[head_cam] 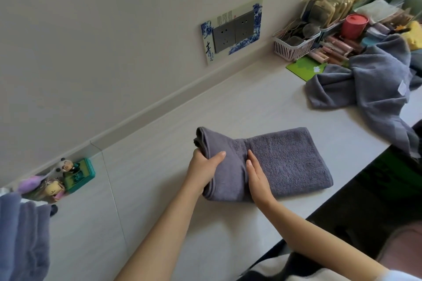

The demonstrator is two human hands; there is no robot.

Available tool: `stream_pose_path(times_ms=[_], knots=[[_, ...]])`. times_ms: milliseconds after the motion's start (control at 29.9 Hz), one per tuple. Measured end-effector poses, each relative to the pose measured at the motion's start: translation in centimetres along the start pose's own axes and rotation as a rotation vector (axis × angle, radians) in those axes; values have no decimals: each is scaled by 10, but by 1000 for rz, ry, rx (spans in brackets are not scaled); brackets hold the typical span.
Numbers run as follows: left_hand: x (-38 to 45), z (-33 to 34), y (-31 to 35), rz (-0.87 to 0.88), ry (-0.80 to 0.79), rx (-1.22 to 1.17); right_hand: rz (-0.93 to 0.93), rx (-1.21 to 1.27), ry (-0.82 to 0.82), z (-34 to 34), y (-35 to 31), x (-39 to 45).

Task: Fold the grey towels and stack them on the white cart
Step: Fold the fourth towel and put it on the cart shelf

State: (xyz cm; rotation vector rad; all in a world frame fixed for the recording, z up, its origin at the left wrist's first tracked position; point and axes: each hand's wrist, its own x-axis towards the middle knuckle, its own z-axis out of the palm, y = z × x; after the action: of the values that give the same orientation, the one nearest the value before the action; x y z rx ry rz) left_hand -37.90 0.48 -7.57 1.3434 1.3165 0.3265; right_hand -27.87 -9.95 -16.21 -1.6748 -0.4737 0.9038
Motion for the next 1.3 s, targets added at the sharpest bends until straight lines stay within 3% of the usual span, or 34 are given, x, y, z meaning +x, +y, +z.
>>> stream_pose_path(times_ms=[134,200,334,401,501,634,801,1002,1135,1202,1302], knots=[[-19,23,27,87,14,134,68,110,-53,-18,-8,7],[-26,37,42,132,15,197,51,143,29,-39,-19,7],[-35,72,65,208,18,310,-41,-174,307,-95,-36,6],[-37,97,74,235,17,356,-7,-282,361,-130,-37,11],[-41,132,83,289,13,383,157,-324,290,-168,-29,17],[-41,185,82,352,-7,438,261,-135,84,-204,-13,30],[-34,241,61,334,-53,486,284,-18,-168,-225,-19,29],[-26,274,37,245,-22,505,286,-31,-233,-241,-12,35],[-22,265,37,155,-56,292,212,-174,-242,-242,-13,40],[-19,250,32,312,81,371,92,-421,-255,-237,-20,40],[-7,224,10,625,341,740,-60,-769,-233,-221,-22,40]])
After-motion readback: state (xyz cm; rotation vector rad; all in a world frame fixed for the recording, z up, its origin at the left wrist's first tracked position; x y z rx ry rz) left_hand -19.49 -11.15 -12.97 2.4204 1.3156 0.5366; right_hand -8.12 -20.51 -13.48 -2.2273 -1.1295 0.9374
